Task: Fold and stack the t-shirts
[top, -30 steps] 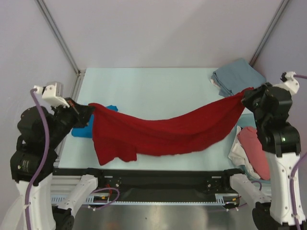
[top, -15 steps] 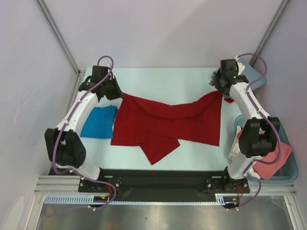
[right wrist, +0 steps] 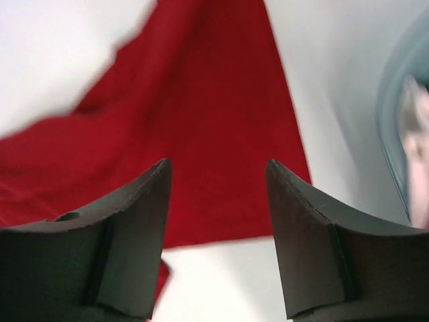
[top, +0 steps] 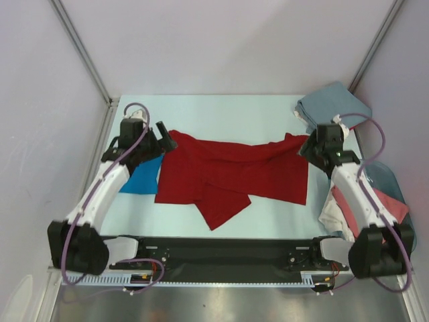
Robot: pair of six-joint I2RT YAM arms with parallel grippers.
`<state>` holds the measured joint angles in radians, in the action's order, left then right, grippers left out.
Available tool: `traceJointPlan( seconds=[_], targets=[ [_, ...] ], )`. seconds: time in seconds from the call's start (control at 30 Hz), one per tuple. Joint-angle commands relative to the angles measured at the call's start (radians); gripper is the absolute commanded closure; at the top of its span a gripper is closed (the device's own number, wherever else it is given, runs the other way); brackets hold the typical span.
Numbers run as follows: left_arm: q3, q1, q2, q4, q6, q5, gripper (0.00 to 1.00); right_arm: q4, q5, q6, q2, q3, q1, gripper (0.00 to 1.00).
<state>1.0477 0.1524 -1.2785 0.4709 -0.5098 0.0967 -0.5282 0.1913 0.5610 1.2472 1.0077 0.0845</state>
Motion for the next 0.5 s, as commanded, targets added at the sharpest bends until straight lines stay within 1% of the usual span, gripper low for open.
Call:
traceJointPlan(
  seconds=[0.0,0.03,0.1,0.13,0.2,0.27,0.33,0.4,0.47],
  targets=[
    [-0.139,0.003,0.175,-0.031,-0.062,-0.093,0.0,-0.045,0.006,0.052,-0.156,-0.136,-0.003,0.4],
    [-0.165,0.003,0.253,-0.006,-0.079,-0.165,0.0,-0.053,0.011,0.066,-0.198,-0.196,-0.002,0.4],
    [-0.228,0.003,0.312,0.011,-0.091,-0.192,0.0,-0.081,0.002,0.083,-0.287,-0.251,0.003,0.42],
    [-0.245,0.003,0.347,0.003,-0.075,-0.151,0.0,-0.079,-0.015,0.083,-0.308,-0.276,0.006,0.41],
    [-0.297,0.003,0.352,-0.018,-0.059,-0.086,0.0,-0.099,-0.03,0.089,-0.344,-0.322,0.014,0.41],
    [-0.324,0.003,0.303,-0.038,-0.044,-0.014,0.02,-0.115,-0.024,0.097,-0.354,-0.343,0.023,0.42],
    [-0.328,0.003,0.25,-0.049,-0.047,0.001,0.04,-0.109,-0.032,0.108,-0.358,-0.351,0.037,0.43],
    [-0.339,0.003,0.176,-0.11,-0.062,0.031,0.05,-0.096,-0.02,0.125,-0.351,-0.354,0.058,0.45],
    [-0.35,0.003,0.127,-0.165,-0.088,0.052,0.08,-0.087,-0.013,0.129,-0.344,-0.356,0.063,0.47]
  ],
)
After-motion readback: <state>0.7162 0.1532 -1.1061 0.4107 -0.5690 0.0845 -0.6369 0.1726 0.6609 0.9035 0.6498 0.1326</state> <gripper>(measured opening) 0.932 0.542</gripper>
